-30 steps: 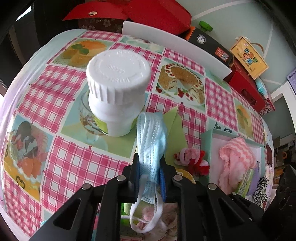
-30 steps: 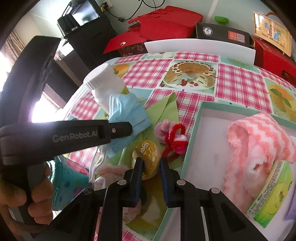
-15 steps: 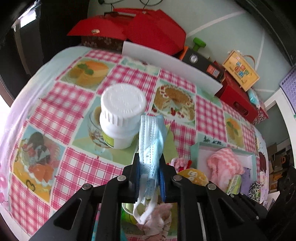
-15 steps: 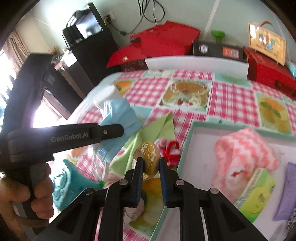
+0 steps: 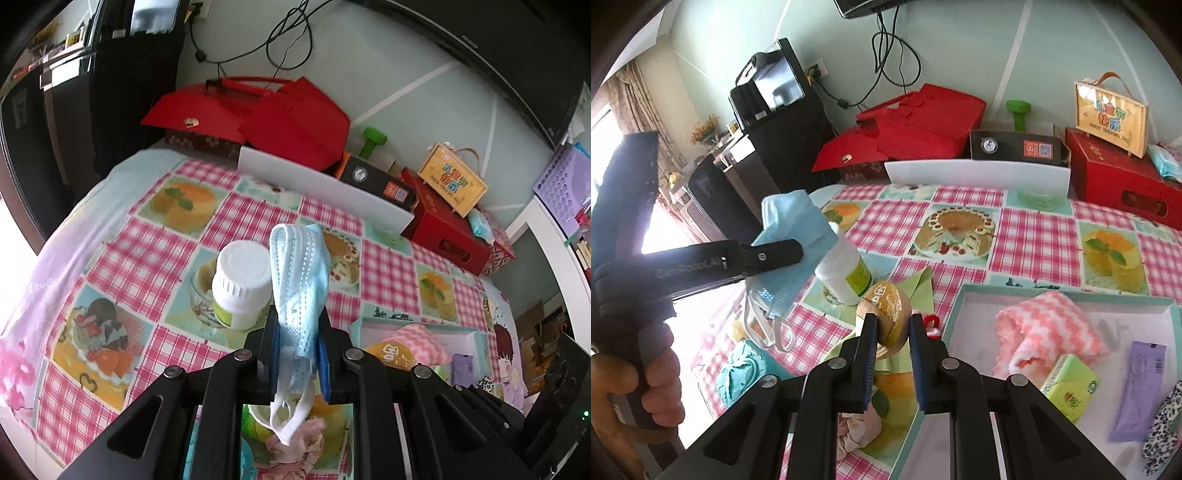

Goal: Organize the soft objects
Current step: 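Grasp the blue face mask with the left gripper while the right gripper grasps the gold round packet, then carry the mask into the tray and open the left gripper while the right carries the gold packet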

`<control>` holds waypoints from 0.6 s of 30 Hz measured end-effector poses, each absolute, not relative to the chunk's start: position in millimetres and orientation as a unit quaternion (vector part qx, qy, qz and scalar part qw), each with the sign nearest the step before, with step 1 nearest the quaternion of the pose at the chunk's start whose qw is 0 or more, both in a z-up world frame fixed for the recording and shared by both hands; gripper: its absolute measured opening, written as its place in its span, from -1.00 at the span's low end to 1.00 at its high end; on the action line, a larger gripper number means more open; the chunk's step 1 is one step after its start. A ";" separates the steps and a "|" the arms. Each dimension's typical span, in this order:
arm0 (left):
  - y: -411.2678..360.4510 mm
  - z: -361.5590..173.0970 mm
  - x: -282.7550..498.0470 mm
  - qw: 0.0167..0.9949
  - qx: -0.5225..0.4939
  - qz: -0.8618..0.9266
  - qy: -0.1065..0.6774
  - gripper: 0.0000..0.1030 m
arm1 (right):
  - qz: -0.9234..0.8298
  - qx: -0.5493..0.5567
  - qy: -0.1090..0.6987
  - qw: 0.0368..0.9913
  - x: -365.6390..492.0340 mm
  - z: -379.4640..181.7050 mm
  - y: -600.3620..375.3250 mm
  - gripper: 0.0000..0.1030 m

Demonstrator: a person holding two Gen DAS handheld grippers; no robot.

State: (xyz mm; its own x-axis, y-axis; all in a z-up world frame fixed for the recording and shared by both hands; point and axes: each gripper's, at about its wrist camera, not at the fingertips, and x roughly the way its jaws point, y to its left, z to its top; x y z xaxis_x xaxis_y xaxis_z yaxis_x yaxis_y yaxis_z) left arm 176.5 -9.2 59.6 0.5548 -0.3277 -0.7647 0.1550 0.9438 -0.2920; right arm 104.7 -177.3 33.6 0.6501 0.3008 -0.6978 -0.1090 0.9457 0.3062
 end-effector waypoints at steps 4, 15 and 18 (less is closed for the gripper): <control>-11.7 64.4 173.0 0.879 -0.092 -0.140 0.446 -0.66 | 0.107 0.122 0.398 0.903 100.9 36.9 -182.7 -0.64; -24.4 71.8 164.7 0.883 -0.084 -0.151 0.437 -0.66 | 0.085 0.139 0.384 0.909 95.2 43.8 -206.4 -0.64; -28.5 74.4 162.1 0.884 -0.082 -0.156 0.433 -0.66 | 0.072 0.147 0.376 0.912 91.4 47.0 -219.1 -0.64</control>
